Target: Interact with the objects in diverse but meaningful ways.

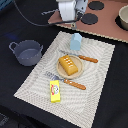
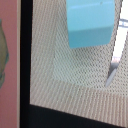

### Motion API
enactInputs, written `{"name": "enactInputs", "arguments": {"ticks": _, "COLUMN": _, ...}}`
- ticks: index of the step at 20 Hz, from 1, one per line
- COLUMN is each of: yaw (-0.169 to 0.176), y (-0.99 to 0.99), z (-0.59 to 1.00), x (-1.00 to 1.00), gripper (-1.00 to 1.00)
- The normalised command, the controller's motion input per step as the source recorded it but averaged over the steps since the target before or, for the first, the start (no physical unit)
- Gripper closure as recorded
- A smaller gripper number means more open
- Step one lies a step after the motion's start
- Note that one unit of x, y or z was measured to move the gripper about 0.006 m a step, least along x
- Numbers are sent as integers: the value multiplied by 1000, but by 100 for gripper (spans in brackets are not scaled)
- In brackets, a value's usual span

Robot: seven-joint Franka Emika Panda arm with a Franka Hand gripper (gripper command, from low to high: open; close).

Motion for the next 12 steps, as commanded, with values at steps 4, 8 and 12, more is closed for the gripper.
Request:
{"name": "enactInputs", "arguments": {"ticks": 4, "yaw": 0, "y": 24, "z": -4, "x": 756, "gripper": -100}}
{"name": "enactInputs", "arguments": {"ticks": 8, "yaw": 6, "y": 0, "z": -156, "x": 509, "gripper": -100}}
{"name": "enactInputs", "arguments": {"ticks": 12, "yaw": 12, "y": 39, "z": -177, "x": 246, "gripper": -100}}
